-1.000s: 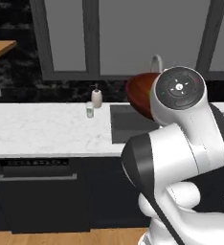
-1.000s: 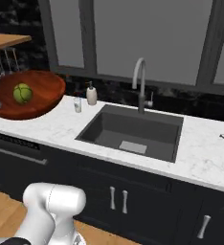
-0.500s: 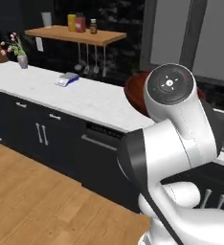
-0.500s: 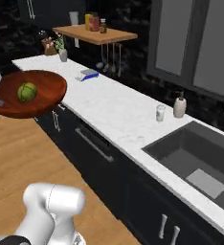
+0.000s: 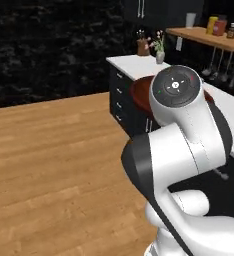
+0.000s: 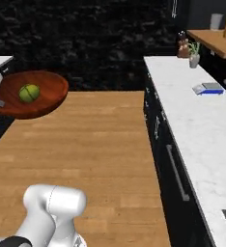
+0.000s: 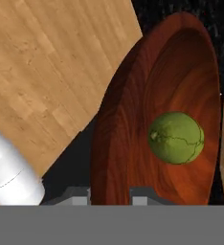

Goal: Pick the lime from the sink and place it in the bowl. Then pick the bowl and place it in the microwave. Then close the microwave door and press the start button.

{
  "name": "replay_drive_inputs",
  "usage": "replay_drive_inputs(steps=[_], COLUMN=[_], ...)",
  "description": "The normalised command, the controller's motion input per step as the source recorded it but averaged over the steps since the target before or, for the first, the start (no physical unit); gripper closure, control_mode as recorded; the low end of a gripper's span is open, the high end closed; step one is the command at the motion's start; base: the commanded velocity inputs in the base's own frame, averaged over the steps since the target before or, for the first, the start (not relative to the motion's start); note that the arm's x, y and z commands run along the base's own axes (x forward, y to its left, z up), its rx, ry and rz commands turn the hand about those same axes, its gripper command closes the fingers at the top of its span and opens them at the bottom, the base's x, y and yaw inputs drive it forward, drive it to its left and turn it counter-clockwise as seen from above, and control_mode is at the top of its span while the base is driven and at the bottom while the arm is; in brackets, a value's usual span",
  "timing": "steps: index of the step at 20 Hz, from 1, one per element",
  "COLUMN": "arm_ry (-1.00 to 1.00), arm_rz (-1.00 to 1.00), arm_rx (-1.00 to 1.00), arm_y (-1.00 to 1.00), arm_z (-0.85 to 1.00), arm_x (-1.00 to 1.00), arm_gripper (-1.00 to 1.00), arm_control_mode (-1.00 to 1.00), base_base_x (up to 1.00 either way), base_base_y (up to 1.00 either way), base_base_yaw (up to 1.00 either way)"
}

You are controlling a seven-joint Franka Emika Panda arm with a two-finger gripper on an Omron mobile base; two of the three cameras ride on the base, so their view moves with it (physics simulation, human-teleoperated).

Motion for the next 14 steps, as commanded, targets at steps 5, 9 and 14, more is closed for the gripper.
replay_drive_inputs(steps=[5, 9, 14], arm_ry=[0.0, 0.0, 0.0], arm_rz=[0.0, 0.0, 0.0], arm_rx=[0.0, 0.0, 0.0], arm_y=[0.0, 0.0, 0.0], arm_z=[0.0, 0.0, 0.0], arm_x=[0.0, 0.0, 0.0], arm_gripper=[1.0, 1.0, 1.0], arm_control_mode=[1.0, 1.0, 1.0], base_base_x=[0.0, 0.01, 0.09], base_base_y=[0.0, 0.0, 0.0], base_base_yaw=[1.0, 1.0, 1.0])
